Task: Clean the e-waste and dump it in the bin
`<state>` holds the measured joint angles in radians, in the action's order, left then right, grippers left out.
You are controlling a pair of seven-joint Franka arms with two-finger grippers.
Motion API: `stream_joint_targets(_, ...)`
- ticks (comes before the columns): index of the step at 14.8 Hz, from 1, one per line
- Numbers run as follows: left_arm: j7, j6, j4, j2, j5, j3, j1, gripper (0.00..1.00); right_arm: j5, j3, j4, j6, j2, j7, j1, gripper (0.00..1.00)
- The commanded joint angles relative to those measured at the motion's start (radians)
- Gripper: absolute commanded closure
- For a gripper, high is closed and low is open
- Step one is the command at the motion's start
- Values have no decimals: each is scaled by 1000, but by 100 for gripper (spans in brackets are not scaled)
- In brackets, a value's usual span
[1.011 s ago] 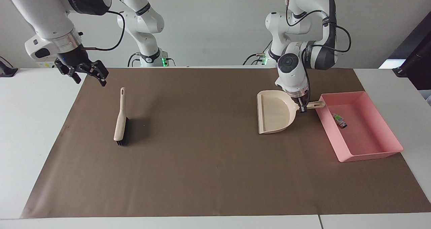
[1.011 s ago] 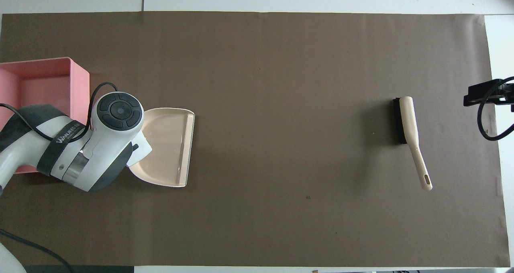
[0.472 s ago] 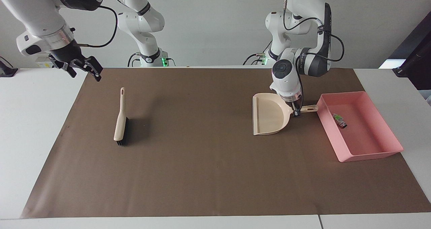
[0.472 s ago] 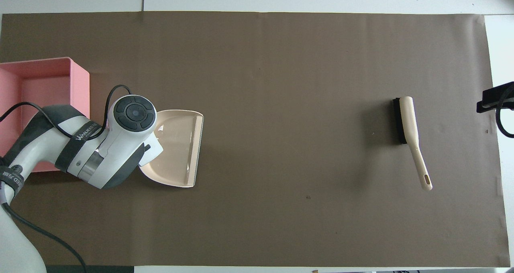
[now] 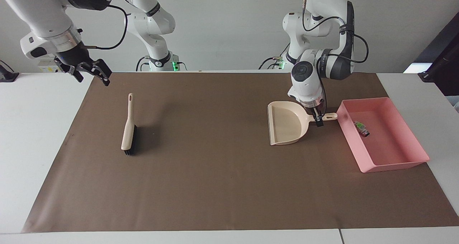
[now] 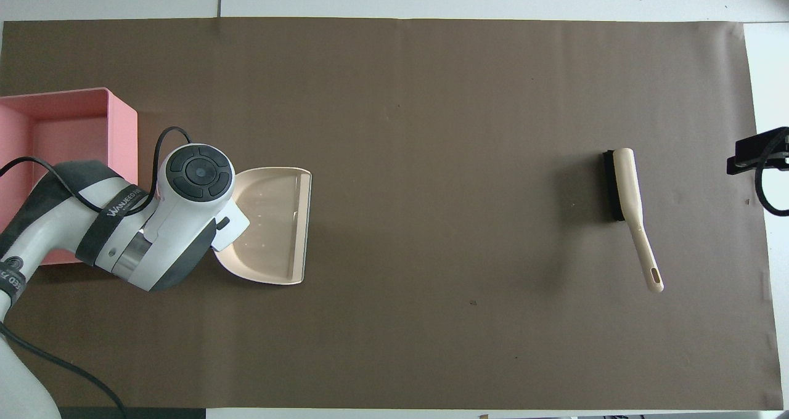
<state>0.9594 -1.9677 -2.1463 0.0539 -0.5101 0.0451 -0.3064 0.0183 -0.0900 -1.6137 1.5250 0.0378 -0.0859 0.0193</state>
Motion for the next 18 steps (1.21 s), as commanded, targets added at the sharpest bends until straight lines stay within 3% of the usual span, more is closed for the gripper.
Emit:
stream_joint_targets(1,-86,36,-10,-77,16,-10,29,3,3,9,-26,0,27,-9,5,0)
stream_joint_targets(3,-167,52,-12,-100,71,-13,64,3,3,-10,-26,-2,28,-9,-21,0)
stream_joint_targets(8,-624,87,-7,-117,224,-11,202,3,15,-2,-17,4,22,2,-24,0)
stream_joint_targets(14,-1006,110,186,-80,395,-13,247,2,12,6,2,-9,17,-3,-27,0)
stream_joint_targets(18,-1041,228,334,-85,482,-19,259,2,2,9,-6,-5,21,-3,-27,0)
